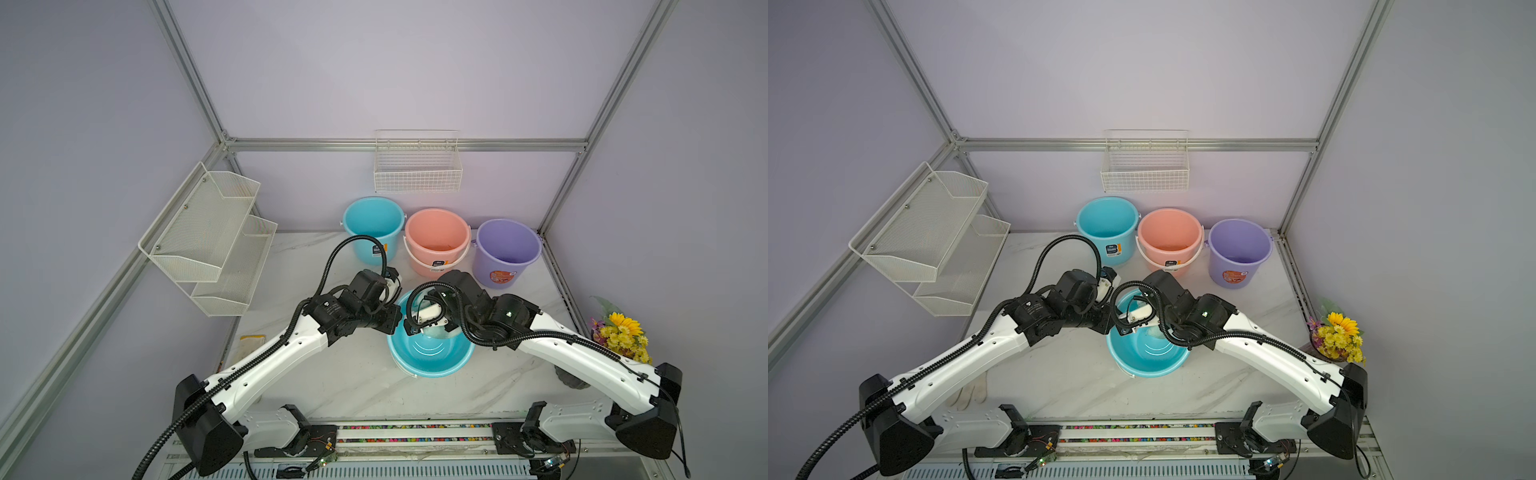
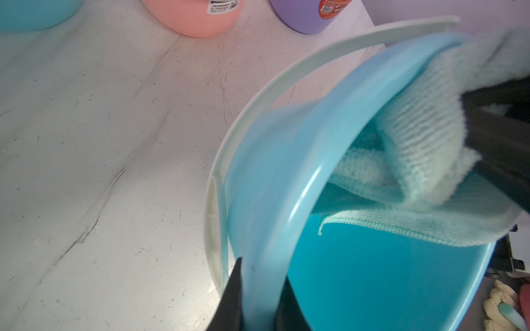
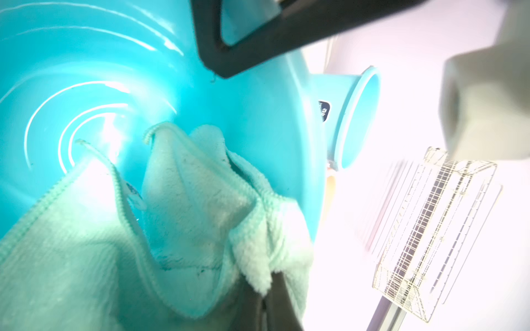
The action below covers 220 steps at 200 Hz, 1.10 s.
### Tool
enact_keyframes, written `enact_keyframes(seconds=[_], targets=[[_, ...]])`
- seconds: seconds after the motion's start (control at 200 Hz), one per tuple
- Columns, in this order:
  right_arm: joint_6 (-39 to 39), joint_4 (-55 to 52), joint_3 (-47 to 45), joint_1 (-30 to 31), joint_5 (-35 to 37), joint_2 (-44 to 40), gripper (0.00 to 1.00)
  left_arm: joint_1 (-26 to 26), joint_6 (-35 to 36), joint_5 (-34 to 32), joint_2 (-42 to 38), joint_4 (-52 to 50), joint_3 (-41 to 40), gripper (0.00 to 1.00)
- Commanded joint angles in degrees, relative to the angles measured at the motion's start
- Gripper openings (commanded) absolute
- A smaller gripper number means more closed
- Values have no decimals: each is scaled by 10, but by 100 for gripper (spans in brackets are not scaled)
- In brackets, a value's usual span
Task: Wipe the inside of the bucket with a cloth
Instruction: Wipe the dirt from the inside of the bucket.
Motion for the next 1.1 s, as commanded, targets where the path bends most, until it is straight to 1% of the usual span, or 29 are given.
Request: enact_keyframes(seconds=[0.0, 0.105, 0.235, 0.385, 0.52, 0.63, 0.76, 1.005, 1.095], targets=[[29, -94, 8, -9, 46, -18, 0, -6, 0, 26, -25, 18, 20, 0], [64, -180, 29, -8, 17, -17, 0, -5, 1, 26, -25, 17, 21, 0], [98, -256, 42, -5, -50, -23, 0, -6, 0, 24, -26, 17, 23, 0], [135, -307, 45, -3, -149, -27, 0, -5, -1, 22, -27, 16, 25, 0], [167, -318, 36, -3, -231, -21, 0, -6, -1, 22, -26, 16, 28, 0], [194, -298, 21, -2, -300, -13, 0, -5, 0, 22, -26, 13, 30, 0], [224, -239, -1, 7, -361, -5, 0, -5, 0, 22, -23, 12, 33, 0], [239, -94, -11, 27, -429, 28, 0, -6, 0, 23, -19, 12, 36, 0], [236, -49, -7, 28, -436, 41, 0, -5, 0, 24, -19, 12, 36, 0]])
